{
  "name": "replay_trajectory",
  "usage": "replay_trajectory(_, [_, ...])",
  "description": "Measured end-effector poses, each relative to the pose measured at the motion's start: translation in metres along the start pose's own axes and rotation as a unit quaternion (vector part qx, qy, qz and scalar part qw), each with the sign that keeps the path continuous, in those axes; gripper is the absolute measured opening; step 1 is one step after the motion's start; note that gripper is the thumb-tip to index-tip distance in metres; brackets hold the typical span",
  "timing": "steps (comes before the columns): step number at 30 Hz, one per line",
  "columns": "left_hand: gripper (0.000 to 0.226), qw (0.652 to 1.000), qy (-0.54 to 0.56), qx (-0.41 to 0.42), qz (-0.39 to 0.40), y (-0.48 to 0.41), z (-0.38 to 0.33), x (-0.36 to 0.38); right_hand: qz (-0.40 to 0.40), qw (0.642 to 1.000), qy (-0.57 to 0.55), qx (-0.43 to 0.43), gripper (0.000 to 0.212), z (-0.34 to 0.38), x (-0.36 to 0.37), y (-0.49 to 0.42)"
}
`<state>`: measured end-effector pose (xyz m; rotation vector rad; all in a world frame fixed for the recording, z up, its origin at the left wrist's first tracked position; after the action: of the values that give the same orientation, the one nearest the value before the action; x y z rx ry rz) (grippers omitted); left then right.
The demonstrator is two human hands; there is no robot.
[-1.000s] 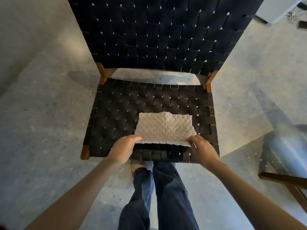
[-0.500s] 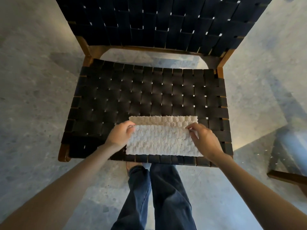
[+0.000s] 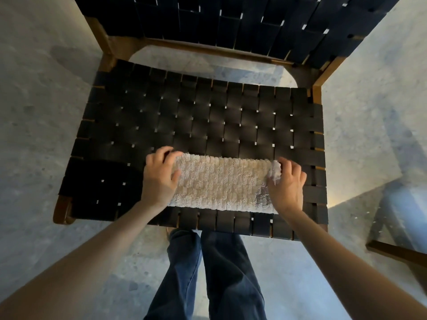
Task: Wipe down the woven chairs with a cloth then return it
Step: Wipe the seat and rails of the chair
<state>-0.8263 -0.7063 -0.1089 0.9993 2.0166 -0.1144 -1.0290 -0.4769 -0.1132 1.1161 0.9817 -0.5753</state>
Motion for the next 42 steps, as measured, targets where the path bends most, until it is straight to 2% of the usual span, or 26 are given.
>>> replay_trajectory(2, [0.041,0.997,-0.014,0.057,0.042,0.014,-0.006,0.013,0.0,0.996,-0.048,0.076,0.052,-0.013,0.004,0.016])
replay_trajectory(4, [0.046,0.992,-0.018,0.074,0.096,0.026,-0.006,0.029,0.004,0.99,-0.077,0.122,0.047,-0.022,0.011,0.027])
replay_trajectory(9, [0.053,0.987,-0.039,0.081,0.133,0.039,-0.001,0.041,0.049,0.983,-0.094,0.149,0.041,-0.022,0.025,0.032])
replay_trajectory(11, [0.053,0.987,-0.049,0.058,0.14,0.037,-0.002,0.039,0.056,0.977,-0.141,0.148,0.035,-0.015,0.02,0.03])
replay_trajectory(14, [0.053,0.985,-0.004,0.001,0.171,0.031,0.005,0.041,0.03,0.971,-0.214,0.1,0.027,0.006,-0.003,0.029])
replay_trajectory(16, [0.053,0.983,0.093,-0.02,0.157,0.028,0.011,0.035,0.026,0.967,-0.248,0.043,0.025,0.028,-0.016,0.031])
replay_trajectory(19, [0.055,0.965,0.221,-0.071,0.121,0.031,0.023,0.02,0.052,0.961,-0.271,-0.026,0.026,0.065,-0.018,0.041])
replay_trajectory(22, [0.055,0.955,0.256,-0.085,0.12,0.04,0.03,0.012,0.083,0.959,-0.26,-0.076,0.028,0.104,0.0,0.056])
replay_trajectory(25, [0.047,0.953,0.269,-0.091,0.101,0.048,0.038,0.007,0.153,0.945,-0.26,-0.124,0.035,0.139,0.03,0.072])
replay_trajectory(28, [0.041,0.968,0.239,-0.056,0.043,0.051,0.046,-0.009,0.218,0.932,-0.199,-0.208,0.04,0.162,0.055,0.084])
replay_trajectory(29, [0.04,0.975,0.216,-0.035,0.029,0.053,0.047,-0.015,0.2,0.935,-0.174,-0.235,0.04,0.164,0.054,0.085])
replay_trajectory(32, [0.039,0.988,0.147,-0.039,-0.011,0.058,0.059,-0.036,-0.02,0.948,-0.055,-0.313,0.039,0.162,0.029,0.081])
replay_trajectory(33, [0.04,0.991,0.125,-0.049,-0.026,0.059,0.064,-0.044,-0.047,0.949,0.0,-0.311,0.048,0.158,0.03,0.078])
replay_trajectory(35, [0.043,0.994,0.075,-0.061,-0.047,0.061,0.076,-0.059,0.044,0.953,0.087,-0.288,0.073,0.15,0.053,0.066])
replay_trajectory(37, [0.047,0.995,0.03,-0.07,-0.056,0.064,0.09,-0.072,0.125,0.941,0.137,-0.282,0.086,0.145,0.082,0.062])
replay_trajectory(42, [0.05,0.981,-0.021,-0.157,-0.112,0.081,0.147,-0.108,0.083,0.909,0.187,-0.363,0.085,0.191,0.114,0.082])
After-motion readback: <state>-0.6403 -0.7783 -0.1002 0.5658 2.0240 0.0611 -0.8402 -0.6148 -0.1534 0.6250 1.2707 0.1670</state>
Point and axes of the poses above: each hand's wrist, its own y-axis away from the middle knuckle, its own x-axis out of the palm, z = x × y, the point moved 8 cm from there along -y, towards the middle knuckle, and after that the axes turned 13 degrees about y, right-handed, at the moved point
